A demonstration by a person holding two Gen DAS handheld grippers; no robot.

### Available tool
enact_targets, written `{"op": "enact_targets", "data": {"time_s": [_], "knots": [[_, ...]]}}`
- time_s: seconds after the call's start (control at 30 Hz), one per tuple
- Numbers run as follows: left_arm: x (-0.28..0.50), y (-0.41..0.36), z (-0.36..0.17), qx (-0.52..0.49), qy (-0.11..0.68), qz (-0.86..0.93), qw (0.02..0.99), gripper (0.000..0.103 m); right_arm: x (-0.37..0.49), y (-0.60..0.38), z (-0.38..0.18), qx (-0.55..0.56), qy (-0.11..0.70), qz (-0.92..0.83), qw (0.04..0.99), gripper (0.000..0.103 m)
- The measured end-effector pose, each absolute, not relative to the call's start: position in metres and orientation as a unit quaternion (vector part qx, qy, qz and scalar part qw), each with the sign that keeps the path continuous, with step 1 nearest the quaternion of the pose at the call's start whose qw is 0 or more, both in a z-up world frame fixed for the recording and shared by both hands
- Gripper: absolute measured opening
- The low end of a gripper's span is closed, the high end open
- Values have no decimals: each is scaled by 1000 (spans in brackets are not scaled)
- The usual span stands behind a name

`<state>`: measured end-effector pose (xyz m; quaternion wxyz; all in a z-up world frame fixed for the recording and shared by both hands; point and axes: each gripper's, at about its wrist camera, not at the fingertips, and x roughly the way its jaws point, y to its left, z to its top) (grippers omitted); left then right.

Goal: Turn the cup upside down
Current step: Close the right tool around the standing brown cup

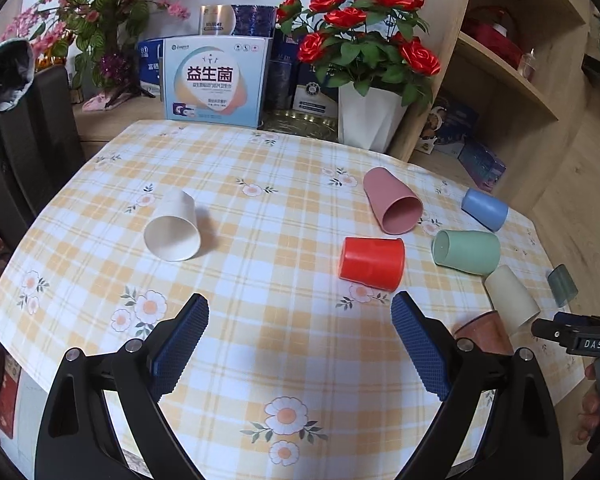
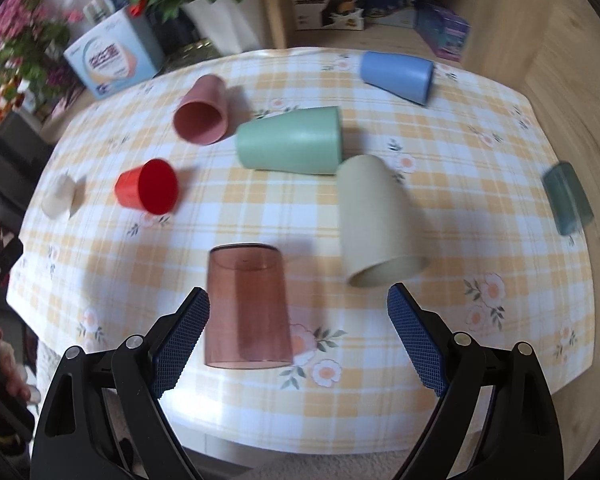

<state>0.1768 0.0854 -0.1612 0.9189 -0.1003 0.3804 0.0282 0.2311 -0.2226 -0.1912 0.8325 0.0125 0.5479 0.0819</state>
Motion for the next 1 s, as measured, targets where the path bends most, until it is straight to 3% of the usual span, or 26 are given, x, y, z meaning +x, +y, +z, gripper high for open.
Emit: {"op": "enact_targets", "data": {"time_s": [1.0], "knots": [[174, 91, -166, -107, 370, 12, 923, 90, 270, -179, -233, -7, 599, 106, 794, 87]]}}
